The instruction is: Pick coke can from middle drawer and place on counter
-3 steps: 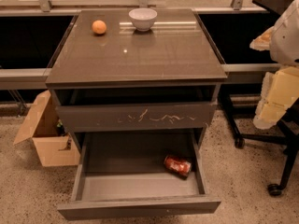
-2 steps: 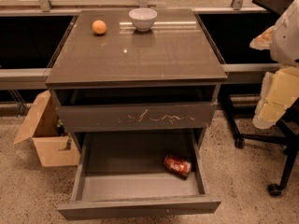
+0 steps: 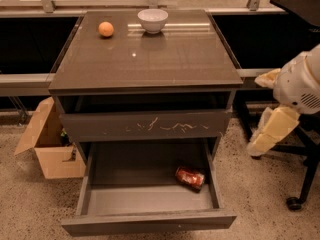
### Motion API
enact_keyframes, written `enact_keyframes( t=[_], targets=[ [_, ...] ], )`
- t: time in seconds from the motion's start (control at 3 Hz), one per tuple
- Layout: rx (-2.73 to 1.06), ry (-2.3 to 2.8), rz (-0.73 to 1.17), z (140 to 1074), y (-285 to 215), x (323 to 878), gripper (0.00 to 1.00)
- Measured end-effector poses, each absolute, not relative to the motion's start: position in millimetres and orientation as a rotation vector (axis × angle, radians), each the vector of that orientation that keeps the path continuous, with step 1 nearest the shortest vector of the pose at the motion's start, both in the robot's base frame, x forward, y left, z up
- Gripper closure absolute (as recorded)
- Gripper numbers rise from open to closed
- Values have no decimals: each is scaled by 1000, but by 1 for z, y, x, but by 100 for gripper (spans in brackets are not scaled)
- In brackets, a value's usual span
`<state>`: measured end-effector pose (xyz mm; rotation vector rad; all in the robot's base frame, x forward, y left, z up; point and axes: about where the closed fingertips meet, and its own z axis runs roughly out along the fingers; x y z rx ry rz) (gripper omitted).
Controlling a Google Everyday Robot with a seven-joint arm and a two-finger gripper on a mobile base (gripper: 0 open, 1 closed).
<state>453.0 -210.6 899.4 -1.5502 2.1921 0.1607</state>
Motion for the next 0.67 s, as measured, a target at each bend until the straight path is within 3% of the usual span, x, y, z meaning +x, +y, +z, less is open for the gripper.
enact_keyframes(
  t=[0.67],
  targets=[
    [-1425,2136,238,890,-195,470,0]
  ],
)
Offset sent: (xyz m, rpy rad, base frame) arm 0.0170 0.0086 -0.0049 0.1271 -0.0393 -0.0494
